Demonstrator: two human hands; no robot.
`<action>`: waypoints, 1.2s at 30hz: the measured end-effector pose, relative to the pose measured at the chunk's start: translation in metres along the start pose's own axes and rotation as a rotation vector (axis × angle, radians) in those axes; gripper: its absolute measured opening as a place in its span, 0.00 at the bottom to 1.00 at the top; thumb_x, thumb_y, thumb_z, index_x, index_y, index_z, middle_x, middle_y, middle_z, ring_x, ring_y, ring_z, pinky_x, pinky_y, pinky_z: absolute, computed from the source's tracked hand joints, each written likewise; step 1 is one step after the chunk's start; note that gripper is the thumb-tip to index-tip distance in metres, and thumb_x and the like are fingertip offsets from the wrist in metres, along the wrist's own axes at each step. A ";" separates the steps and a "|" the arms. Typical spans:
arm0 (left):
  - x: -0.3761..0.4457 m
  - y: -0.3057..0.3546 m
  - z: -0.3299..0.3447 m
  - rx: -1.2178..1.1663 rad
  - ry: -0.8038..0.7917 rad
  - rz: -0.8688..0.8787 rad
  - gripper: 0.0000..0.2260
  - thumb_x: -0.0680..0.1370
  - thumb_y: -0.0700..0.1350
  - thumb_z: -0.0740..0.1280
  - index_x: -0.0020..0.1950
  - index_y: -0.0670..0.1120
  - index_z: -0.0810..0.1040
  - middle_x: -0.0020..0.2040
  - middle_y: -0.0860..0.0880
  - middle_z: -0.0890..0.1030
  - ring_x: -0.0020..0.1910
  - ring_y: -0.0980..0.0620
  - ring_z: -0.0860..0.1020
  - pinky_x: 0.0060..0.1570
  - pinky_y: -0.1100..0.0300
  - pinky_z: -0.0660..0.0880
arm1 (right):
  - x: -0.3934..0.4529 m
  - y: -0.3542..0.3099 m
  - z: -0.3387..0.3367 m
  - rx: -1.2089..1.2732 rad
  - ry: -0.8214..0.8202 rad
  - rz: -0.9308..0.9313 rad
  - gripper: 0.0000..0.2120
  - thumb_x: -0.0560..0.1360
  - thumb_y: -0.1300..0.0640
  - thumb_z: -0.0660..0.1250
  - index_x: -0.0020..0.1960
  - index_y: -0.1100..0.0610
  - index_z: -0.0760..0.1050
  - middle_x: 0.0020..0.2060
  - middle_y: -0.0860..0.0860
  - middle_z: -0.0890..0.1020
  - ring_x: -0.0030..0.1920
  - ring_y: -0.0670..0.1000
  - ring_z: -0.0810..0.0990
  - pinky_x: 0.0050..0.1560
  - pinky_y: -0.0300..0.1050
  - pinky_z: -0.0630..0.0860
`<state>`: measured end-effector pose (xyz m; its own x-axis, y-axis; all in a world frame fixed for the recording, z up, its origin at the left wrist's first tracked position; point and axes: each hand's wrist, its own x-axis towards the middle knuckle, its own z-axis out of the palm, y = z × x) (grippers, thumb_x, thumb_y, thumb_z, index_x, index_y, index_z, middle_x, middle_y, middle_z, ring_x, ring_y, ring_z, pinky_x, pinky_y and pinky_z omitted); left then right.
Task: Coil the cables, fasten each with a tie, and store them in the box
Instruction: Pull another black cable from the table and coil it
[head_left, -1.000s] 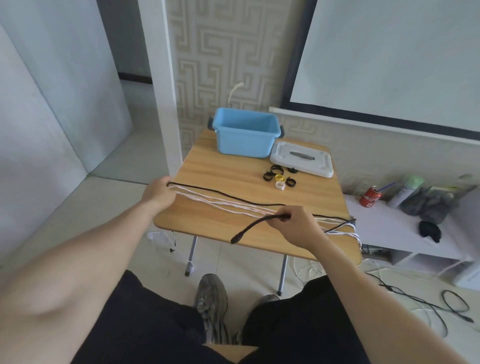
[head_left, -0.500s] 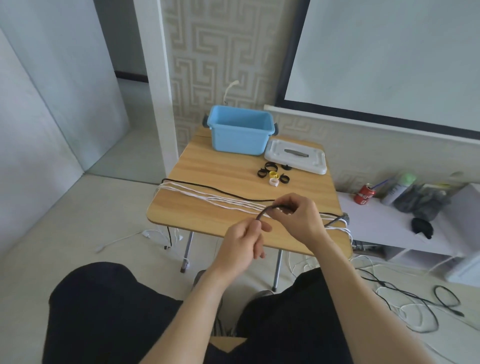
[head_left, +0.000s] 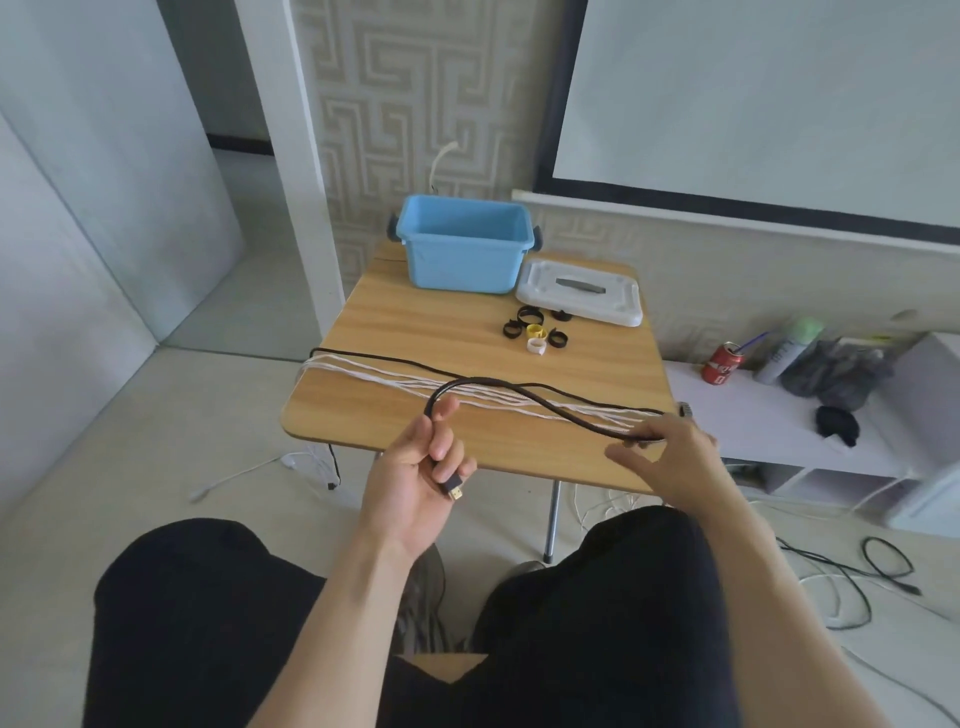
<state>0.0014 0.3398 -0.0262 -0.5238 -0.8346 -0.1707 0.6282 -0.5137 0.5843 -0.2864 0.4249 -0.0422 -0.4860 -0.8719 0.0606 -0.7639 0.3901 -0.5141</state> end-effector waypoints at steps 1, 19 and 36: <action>0.000 0.001 0.001 0.030 0.006 0.002 0.13 0.84 0.45 0.56 0.53 0.42 0.78 0.29 0.52 0.66 0.27 0.54 0.62 0.36 0.58 0.62 | 0.008 0.008 -0.003 -0.071 -0.006 0.027 0.09 0.73 0.46 0.76 0.47 0.51 0.83 0.46 0.48 0.80 0.54 0.52 0.74 0.56 0.51 0.66; -0.004 -0.036 0.020 0.228 -0.157 -0.189 0.08 0.84 0.38 0.55 0.53 0.40 0.74 0.38 0.45 0.74 0.34 0.47 0.71 0.46 0.50 0.74 | 0.002 0.014 -0.126 -0.022 0.817 0.317 0.22 0.73 0.53 0.66 0.66 0.53 0.71 0.69 0.62 0.68 0.75 0.66 0.59 0.73 0.61 0.57; -0.010 -0.022 0.030 0.164 -0.354 -0.276 0.12 0.84 0.47 0.55 0.44 0.44 0.71 0.28 0.54 0.61 0.23 0.57 0.59 0.24 0.63 0.60 | -0.054 -0.058 -0.009 0.436 -0.302 -0.060 0.11 0.83 0.50 0.63 0.63 0.50 0.75 0.51 0.47 0.84 0.54 0.48 0.82 0.61 0.48 0.77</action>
<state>-0.0242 0.3659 -0.0137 -0.8400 -0.5377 -0.0725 0.3542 -0.6447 0.6774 -0.2199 0.4519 -0.0078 -0.2538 -0.9604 -0.1149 -0.5078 0.2334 -0.8292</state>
